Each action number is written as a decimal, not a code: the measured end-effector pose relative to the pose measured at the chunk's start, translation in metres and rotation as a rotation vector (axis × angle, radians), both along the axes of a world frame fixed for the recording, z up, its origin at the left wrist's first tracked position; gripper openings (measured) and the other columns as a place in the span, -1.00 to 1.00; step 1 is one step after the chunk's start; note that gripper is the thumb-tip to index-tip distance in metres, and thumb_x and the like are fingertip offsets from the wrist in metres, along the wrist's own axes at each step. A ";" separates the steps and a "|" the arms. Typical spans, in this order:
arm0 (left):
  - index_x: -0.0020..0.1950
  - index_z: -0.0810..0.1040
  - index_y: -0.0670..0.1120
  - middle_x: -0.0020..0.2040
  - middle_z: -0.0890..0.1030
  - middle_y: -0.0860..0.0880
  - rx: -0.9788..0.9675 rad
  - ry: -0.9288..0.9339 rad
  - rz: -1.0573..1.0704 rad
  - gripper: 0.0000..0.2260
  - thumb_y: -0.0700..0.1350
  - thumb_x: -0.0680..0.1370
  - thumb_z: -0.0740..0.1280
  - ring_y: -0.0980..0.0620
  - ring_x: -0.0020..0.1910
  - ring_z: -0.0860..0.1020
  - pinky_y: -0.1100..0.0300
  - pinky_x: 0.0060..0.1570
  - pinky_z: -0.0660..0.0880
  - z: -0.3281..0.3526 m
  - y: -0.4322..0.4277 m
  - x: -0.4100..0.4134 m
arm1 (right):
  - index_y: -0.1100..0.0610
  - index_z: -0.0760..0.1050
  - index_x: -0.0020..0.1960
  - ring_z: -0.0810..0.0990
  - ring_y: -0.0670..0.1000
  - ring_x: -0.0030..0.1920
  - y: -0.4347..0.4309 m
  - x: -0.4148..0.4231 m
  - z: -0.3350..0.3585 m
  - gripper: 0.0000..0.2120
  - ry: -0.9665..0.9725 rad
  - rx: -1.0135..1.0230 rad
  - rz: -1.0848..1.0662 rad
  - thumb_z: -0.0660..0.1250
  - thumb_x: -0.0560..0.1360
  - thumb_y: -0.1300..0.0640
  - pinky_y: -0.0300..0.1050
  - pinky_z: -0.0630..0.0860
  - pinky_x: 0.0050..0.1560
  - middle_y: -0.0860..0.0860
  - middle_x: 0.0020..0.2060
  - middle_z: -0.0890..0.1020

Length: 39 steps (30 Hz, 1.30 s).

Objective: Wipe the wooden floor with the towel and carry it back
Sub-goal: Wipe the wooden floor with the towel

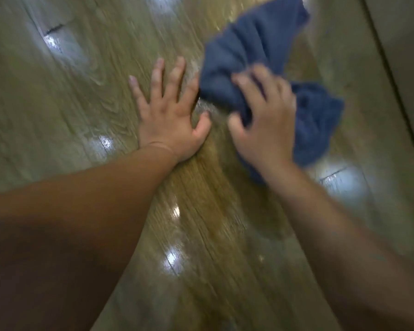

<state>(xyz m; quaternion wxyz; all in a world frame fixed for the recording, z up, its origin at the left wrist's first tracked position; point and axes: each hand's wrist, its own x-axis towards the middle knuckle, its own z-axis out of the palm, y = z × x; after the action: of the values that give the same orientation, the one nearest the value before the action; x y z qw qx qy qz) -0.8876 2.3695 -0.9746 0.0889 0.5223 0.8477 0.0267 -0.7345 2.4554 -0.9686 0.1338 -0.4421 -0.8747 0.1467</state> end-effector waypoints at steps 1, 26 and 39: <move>0.57 0.24 0.13 0.63 0.13 -0.02 0.003 -0.002 -0.005 -0.37 0.23 0.49 0.16 -0.19 0.61 0.02 -0.45 0.44 -0.12 -0.001 0.000 0.000 | 0.00 0.51 0.36 0.46 0.25 0.30 -0.039 0.038 0.002 -0.47 0.018 -0.037 -0.031 0.32 0.39 0.03 0.13 0.35 0.31 0.07 0.38 0.50; 0.57 0.25 0.11 0.61 0.19 -0.05 0.019 -0.024 -0.034 -0.38 0.23 0.52 0.14 -0.23 0.59 0.07 -0.47 0.43 -0.11 -0.003 -0.001 -0.003 | 0.03 0.49 0.14 0.57 0.30 -0.01 -0.135 0.181 0.019 -0.64 -0.139 -0.093 -0.088 0.26 0.35 0.01 0.19 0.46 0.12 0.09 0.16 0.50; 0.56 0.25 0.11 0.61 0.16 -0.05 0.024 -0.025 -0.025 -0.37 0.24 0.50 0.13 -0.20 0.60 0.03 -0.45 0.44 -0.12 -0.003 -0.001 -0.002 | 0.02 0.55 0.15 0.55 0.16 0.18 0.173 -0.048 0.010 -0.57 -0.061 0.040 0.061 0.18 0.39 -0.14 0.01 0.39 0.14 0.04 0.13 0.63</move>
<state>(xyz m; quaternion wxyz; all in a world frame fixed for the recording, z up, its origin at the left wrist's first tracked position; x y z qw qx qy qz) -0.8898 2.3683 -0.9775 0.0937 0.5336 0.8395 0.0425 -0.7822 2.6286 -0.9588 0.1112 -0.4166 -0.8943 0.1197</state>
